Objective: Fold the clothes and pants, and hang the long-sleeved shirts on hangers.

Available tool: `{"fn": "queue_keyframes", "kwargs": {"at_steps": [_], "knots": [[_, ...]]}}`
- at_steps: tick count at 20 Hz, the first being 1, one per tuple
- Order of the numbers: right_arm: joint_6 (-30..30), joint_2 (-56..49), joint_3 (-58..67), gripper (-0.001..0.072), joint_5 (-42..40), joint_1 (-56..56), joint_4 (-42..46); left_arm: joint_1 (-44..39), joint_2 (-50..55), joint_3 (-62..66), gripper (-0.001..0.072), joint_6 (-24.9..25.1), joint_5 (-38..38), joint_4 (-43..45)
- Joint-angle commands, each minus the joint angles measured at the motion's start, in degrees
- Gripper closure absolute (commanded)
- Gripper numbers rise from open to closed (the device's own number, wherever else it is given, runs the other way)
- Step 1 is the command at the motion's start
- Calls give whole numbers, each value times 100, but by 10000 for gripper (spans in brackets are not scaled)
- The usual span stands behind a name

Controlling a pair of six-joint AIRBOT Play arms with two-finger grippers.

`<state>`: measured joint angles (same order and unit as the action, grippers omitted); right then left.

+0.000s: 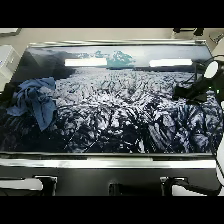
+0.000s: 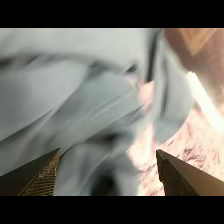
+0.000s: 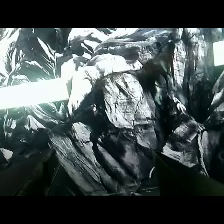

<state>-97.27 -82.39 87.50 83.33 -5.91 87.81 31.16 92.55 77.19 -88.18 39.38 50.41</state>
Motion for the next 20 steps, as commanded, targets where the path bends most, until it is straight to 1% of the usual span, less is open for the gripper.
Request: {"fn": "queue_keyframes", "kwargs": {"at_steps": [1,2,3,4,5,8,9,10,14,16,20], "knots": [[-2,-2,-2,15,-101,4,-35,-437,857,798,-5,282,-181,-83],[-2,-2,-2,15,-90,4,-35,-487,1012,964,-1,232,-87,122],[0,-2,-2,15,-59,4,-35,-492,1091,1056,82,144,63,457],[0,-2,-2,15,-31,4,-33,-470,1095,1088,120,9,223,868],[0,-2,-2,15,-7,4,-33,-431,1078,1128,119,-188,404,1279],[-2,-2,-2,15,13,4,-42,-332,1047,1425,100,-184,986,2203],[-2,-4,-2,15,11,4,-55,-354,1047,1482,27,-184,1084,2474],[-2,-2,-2,15,9,4,-66,-382,1060,1480,-12,-184,1113,2575],[-2,-2,-2,15,15,4,-247,-702,1410,1475,-12,-177,1058,2551],[-2,-2,-2,15,15,4,-323,-841,1532,1478,-12,-70,885,2605],[-2,-2,-2,15,79,4,-337,-800,1582,1478,-8,-74,715,2859]]}}
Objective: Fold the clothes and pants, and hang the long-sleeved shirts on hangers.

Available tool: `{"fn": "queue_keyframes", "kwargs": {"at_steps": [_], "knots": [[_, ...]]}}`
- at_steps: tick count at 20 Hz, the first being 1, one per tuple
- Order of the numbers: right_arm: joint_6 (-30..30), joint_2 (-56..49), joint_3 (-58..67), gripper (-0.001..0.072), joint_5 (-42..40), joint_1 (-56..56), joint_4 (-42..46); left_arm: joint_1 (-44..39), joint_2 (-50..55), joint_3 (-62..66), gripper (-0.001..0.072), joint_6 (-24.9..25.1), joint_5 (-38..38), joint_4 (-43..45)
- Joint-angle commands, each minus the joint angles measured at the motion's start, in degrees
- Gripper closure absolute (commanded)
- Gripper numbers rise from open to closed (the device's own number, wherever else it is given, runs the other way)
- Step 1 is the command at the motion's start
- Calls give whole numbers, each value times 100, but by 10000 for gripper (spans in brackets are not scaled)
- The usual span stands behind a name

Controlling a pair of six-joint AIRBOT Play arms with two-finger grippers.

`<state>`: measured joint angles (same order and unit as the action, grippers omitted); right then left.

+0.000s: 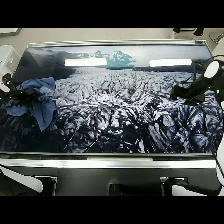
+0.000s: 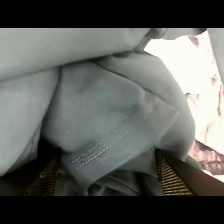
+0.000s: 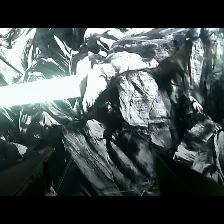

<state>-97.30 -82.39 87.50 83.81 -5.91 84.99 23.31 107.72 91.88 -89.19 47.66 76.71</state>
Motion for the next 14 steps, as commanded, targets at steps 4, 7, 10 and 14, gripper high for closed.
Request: {"fn": "queue_keyframes", "kwargs": {"at_steps": [4,7,10,14], "knots": [[-256,-2,-2,15,31,4,-57,144,85,7,333,-138,251,269],[-306,-2,-2,15,33,4,-177,168,7,13,689,-48,944,227],[-302,0,-2,15,149,4,-358,59,-684,13,691,184,796,197],[157,2,98,43,-175,4,-166,-376,-2559,11,692,181,175,-15]]}}
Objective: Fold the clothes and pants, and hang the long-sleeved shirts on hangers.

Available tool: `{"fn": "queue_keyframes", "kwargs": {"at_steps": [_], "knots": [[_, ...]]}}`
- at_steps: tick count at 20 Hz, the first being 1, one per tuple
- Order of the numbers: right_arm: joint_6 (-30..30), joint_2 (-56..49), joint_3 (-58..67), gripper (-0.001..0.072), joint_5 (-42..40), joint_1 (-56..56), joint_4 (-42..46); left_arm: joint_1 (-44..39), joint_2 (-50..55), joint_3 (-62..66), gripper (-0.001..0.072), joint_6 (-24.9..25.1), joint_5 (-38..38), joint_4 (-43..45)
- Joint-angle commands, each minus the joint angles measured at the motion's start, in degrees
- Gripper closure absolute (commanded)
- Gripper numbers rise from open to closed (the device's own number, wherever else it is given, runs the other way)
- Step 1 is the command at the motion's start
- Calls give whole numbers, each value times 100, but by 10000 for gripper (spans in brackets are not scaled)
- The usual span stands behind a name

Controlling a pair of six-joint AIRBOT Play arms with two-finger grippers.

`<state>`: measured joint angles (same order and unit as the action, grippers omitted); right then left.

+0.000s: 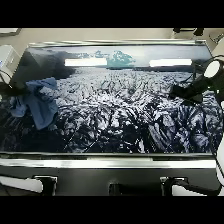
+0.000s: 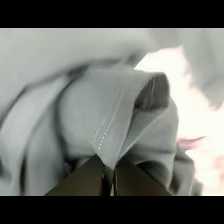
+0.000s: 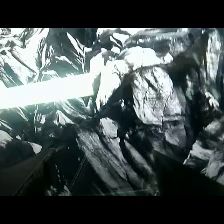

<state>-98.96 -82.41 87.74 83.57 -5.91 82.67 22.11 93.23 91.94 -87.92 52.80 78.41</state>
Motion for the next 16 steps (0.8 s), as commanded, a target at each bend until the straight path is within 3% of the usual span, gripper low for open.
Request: {"fn": "queue_keyframes", "kwargs": {"at_steps": [1,3,6,8,12,14,16], "knots": [[334,4,197,43,-83,4,72,-431,-1613,0,692,52,-337,-417],[439,96,490,43,55,4,90,-1049,-2625,0,692,52,-332,-914],[564,501,839,43,44,4,275,-2542,-3648,-31,692,-20,-339,-994],[621,852,1003,43,7,4,455,-3689,-3952,-177,692,-442,-339,-811],[647,1558,1027,42,-9,4,577,-5622,-3842,-870,691,-1250,-774,435],[638,1744,1025,42,138,4,654,-6046,-3563,-1399,691,-1919,-767,817],[466,1773,1019,39,485,4,610,-6159,-3110,-1989,691,-2020,-850,820]]}}
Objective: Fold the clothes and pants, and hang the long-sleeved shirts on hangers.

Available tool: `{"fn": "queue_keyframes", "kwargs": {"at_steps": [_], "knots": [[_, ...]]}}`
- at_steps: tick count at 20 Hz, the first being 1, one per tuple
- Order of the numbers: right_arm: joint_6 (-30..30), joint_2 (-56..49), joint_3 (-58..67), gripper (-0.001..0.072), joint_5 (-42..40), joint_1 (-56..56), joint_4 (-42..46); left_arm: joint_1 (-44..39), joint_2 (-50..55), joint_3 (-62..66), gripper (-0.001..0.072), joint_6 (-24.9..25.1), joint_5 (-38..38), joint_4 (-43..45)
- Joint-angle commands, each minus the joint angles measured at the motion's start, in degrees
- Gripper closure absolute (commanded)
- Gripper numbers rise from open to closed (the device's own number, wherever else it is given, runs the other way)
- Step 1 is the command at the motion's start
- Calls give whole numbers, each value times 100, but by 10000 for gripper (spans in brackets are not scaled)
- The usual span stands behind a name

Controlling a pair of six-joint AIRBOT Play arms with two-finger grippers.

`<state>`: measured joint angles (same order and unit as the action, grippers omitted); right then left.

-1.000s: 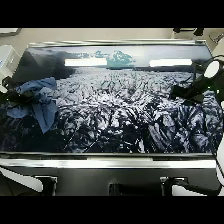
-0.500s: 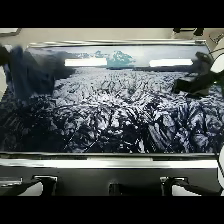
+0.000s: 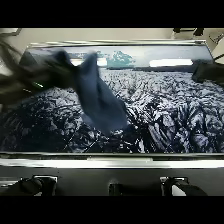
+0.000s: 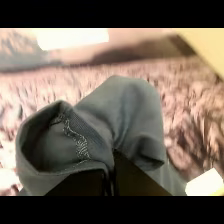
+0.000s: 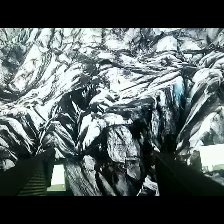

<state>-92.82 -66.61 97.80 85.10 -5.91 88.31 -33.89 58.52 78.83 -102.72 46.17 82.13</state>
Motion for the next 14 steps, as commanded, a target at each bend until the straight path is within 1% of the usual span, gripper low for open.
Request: {"fn": "queue_keyframes", "kwargs": {"at_steps": [1,4,5,6,7,8,9,11,13,14], "knots": [[-188,157,-13,39,505,4,-63,-535,684,-940,690,-577,-278,448],[-247,-76,-295,28,651,4,-286,-400,1685,-1137,689,-538,-236,444],[-251,-188,-459,14,649,4,-367,-345,1950,-1097,651,-533,-221,328],[-251,-334,-647,13,649,4,-420,-267,2116,-1023,366,-533,-173,138],[-251,-474,-841,13,651,4,-527,-133,2201,-881,-9,-540,11,-11],[-249,-634,-1058,13,654,4,-684,61,2208,-684,-1,-525,363,-11],[-249,-782,-1294,20,645,4,-918,358,2184,-407,-1,-273,859,-2],[-116,-977,-1893,26,629,7,-1510,1054,2168,74,-1,297,2109,-13],[120,-1043,-2750,24,535,7,-2063,1687,2146,-55,-1,793,3265,-374],[236,-1040,-3241,22,422,7,-2275,1899,2131,-369,-1,1071,3580,-745]]}}
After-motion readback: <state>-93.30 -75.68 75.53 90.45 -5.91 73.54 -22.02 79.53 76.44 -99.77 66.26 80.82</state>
